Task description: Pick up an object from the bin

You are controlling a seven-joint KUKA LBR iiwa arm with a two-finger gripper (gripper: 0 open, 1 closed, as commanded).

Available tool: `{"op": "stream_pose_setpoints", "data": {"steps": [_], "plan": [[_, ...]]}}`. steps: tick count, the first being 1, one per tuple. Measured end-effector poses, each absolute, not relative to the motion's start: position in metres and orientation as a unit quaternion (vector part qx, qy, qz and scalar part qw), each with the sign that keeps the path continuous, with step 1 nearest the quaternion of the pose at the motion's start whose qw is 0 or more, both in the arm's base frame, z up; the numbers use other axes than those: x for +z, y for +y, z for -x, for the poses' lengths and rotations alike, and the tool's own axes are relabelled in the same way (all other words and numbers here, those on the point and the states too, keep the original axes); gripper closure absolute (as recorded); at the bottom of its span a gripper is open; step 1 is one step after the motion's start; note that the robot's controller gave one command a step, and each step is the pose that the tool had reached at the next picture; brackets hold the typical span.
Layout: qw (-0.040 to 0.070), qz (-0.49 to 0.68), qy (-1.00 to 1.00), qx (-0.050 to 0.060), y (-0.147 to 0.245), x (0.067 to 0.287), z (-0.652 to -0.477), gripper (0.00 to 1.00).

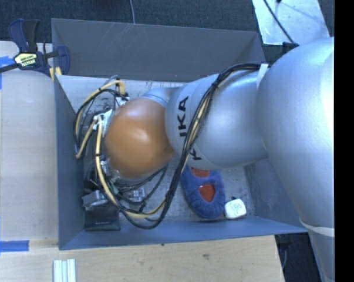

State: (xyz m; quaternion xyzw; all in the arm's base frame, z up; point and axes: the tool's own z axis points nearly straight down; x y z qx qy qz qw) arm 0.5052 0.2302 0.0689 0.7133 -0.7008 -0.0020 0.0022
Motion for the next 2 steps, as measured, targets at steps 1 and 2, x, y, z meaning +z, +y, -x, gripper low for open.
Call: {"op": "stream_pose_setpoints", "data": {"steps": [1, 2], "plan": [[0.002, -0.713, -0.701, -0.002, 0.230, 0.069, -0.505, 1.00], [-0.005, -0.712, -0.702, 0.001, 0.231, 0.155, -0.507, 1.00]]}}
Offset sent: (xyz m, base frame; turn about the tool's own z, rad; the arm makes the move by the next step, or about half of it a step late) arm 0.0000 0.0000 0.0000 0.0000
